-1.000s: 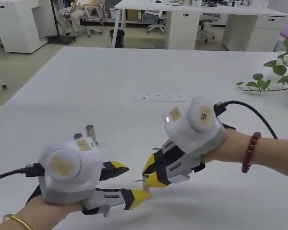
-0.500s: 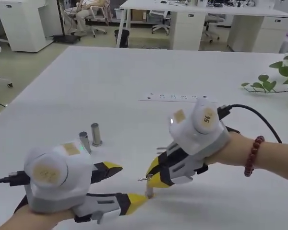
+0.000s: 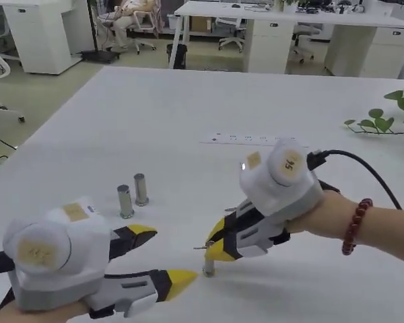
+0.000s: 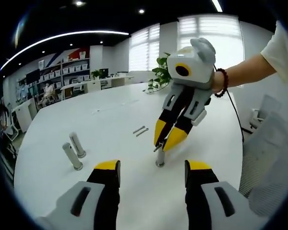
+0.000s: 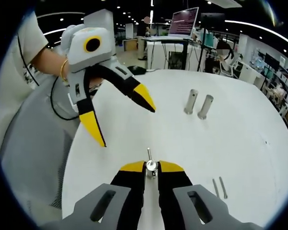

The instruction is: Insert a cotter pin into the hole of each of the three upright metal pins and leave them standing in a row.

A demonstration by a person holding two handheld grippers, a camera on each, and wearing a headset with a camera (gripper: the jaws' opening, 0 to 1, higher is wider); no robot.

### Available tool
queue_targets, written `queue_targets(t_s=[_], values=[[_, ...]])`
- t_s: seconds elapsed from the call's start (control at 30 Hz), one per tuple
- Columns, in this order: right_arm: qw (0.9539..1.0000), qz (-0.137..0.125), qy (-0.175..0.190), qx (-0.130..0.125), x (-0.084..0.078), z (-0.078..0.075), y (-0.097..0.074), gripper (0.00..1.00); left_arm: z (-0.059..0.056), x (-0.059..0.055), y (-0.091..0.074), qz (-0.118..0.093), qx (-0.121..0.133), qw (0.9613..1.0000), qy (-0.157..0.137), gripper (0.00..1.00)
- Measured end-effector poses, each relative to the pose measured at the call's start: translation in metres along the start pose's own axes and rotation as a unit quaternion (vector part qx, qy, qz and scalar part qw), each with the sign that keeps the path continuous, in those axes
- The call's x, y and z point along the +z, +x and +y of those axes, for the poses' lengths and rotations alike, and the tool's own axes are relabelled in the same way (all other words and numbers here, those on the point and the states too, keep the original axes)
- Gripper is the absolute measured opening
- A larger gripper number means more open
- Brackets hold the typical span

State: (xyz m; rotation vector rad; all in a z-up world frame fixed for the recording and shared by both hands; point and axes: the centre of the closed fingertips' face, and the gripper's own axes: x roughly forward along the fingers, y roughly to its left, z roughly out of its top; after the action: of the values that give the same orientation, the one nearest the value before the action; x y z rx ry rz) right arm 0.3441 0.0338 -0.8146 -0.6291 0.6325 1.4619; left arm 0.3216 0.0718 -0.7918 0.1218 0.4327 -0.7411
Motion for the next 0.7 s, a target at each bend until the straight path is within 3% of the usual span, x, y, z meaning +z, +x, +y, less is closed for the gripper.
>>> queue_targets(t_s=[0.2, 0.7], values=[[0.9997, 0.006, 0.008, -0.021, 0.004, -0.011, 0.005, 0.10, -0.004, -0.002, -0.005, 0.005, 0.002, 1.0000, 0.006, 0.57], [0.9984, 0.014, 0.036, -0.040, 0.010, -0.029, 0.016, 0.10, -0.007, -0.001, -0.009, -0.002, 0.007, 0.9999, -0.007, 0.62]])
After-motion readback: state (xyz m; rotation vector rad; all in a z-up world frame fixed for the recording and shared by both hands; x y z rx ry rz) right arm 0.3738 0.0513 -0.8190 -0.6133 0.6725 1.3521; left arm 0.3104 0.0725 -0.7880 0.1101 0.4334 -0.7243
